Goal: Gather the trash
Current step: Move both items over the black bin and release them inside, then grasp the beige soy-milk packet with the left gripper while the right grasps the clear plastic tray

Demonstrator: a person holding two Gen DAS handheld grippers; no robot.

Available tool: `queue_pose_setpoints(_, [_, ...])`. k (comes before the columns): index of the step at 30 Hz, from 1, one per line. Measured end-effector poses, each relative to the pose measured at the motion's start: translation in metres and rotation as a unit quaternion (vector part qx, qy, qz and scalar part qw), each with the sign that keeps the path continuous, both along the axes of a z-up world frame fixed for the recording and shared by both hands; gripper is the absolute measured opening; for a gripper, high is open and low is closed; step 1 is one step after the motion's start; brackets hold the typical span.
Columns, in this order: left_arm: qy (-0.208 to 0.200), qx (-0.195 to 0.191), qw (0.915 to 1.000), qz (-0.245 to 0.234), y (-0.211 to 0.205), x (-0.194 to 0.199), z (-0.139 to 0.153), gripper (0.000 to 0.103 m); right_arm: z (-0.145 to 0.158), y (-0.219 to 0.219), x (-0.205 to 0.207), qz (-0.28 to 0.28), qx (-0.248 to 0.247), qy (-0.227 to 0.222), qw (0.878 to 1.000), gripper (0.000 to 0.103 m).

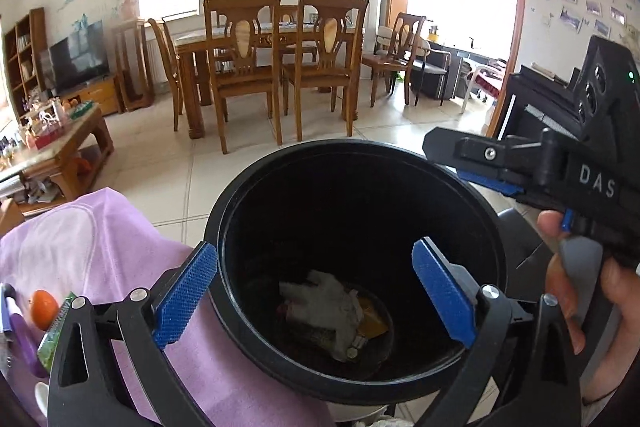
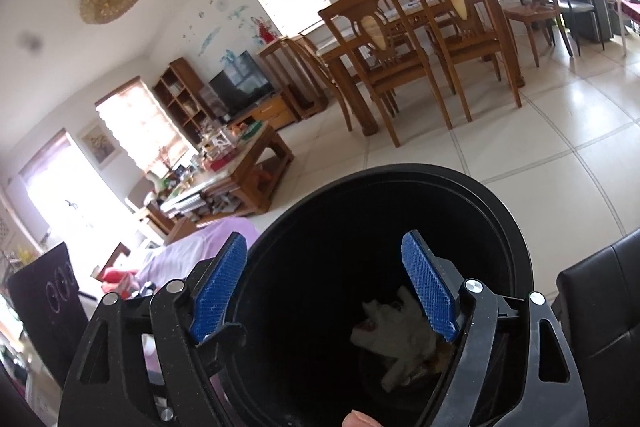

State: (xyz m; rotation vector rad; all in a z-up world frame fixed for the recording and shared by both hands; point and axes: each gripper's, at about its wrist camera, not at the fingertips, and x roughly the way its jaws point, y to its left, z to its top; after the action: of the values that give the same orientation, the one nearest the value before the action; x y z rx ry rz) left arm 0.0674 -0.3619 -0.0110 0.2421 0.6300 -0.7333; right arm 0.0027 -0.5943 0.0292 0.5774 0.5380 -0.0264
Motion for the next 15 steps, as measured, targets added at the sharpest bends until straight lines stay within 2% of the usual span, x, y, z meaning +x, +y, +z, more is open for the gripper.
queue_pose_setpoints(3, [-0.007, 0.006, 1.0000, 0.002, 0.007, -0.005, 0.005, 0.098, 0.003, 0.004, -0.006, 0.003, 0.014, -0.005, 1.000, 0.097])
queue_pose_setpoints(4, [-0.007, 0.008, 0.9999, 0.002, 0.011, -0.007, 0.007, 0.098, 0.003, 0.006, -0.009, 0.004, 0.020, -0.007, 1.000, 0.098])
queue_pose_setpoints(10, [-0.018, 0.034, 0.9991, 0.018, 0.043, -0.016, 0.015, 0.098, 0.007, 0.019, -0.012, -0.003, 0.040, 0.014, 0.999, 0.098])
queue_pose_setpoints(15, [-0.028, 0.030, 0.9979, 0.050, 0.096, -0.023, 0.029, 0.098, 0.012, 0.044, -0.013, -0.006, 0.010, 0.013, 1.000, 0.098])
